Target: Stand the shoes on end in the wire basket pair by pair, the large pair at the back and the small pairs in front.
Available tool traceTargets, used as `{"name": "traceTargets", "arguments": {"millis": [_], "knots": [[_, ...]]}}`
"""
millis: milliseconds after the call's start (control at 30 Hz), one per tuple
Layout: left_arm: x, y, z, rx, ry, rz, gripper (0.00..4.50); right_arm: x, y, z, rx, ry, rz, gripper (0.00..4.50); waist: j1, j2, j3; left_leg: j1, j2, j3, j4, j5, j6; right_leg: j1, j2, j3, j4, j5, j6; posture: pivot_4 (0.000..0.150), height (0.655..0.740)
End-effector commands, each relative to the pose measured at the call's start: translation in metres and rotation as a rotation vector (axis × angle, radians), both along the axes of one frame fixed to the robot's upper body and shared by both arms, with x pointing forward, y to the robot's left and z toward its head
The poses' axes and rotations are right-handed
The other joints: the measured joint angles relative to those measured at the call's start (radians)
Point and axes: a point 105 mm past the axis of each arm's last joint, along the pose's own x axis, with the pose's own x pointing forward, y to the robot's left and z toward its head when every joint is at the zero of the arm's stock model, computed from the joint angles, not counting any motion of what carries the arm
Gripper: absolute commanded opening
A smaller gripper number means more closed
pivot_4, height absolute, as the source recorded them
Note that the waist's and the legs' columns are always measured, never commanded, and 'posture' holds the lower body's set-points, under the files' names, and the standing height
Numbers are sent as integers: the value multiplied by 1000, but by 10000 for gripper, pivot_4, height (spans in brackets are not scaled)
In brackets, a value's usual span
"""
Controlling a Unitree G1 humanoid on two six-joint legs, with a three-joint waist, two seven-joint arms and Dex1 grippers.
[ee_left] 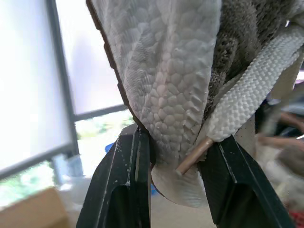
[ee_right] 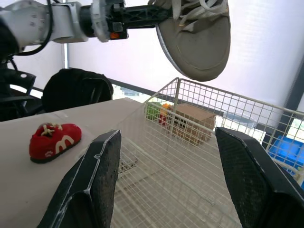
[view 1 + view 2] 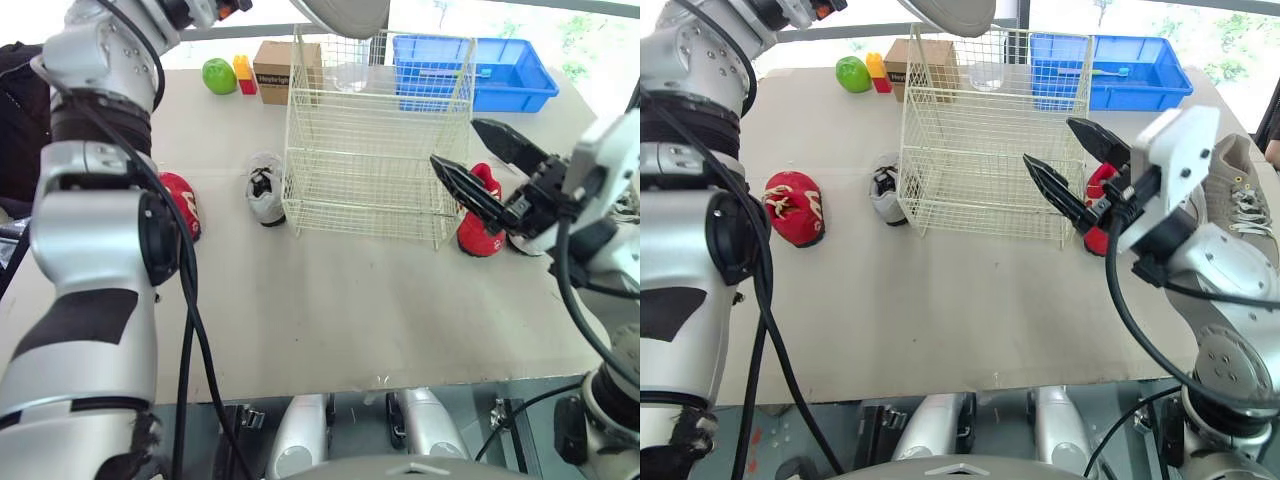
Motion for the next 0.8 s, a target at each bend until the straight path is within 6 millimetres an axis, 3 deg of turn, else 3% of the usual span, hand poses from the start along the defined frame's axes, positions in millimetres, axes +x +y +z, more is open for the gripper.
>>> {"name": "traceTargets", "arguments": {"millis": [33,133,233,367,600,800], "knots": [[-2,-11,-3,210,-115,15,11330,-16,-9,-2,-9,-39,-43,29492,3,0,0,-1,0,0,0,0,0,0,0,0,-1,0,0,1500,7400],[11,-21,-37,446,-145,67,11330,-16,-11,-7,3,-28,-65,29492,4,-1,0,-2,-1,0,2,0,0,0,-1,0,-1,1,1,1500,7400],[14,-29,-51,448,-104,22,11330,-16,-9,-7,14,-30,-71,29492,0,-1,0,-1,-2,1,3,0,1,1,-2,2,-1,2,2,1500,7400],[17,-35,-81,594,-19,-23,11330,-15,-8,-10,22,-21,-79,29492,-10,-1,0,-1,0,1,3,0,1,0,1,2,0,2,2,1500,7400],[24,-22,-109,672,118,16,11330,-17,-6,-16,19,-9,-78,29492,-11,-1,-1,-1,1,1,2,0,1,0,0,2,-1,1,3,1500,7400],[31,0,-112,738,106,149,11330,-20,-9,-23,-4,5,-78,29492,-14,-2,-2,2,0,1,2,0,1,2,1,3,1,1,3,1500,7400]]}}
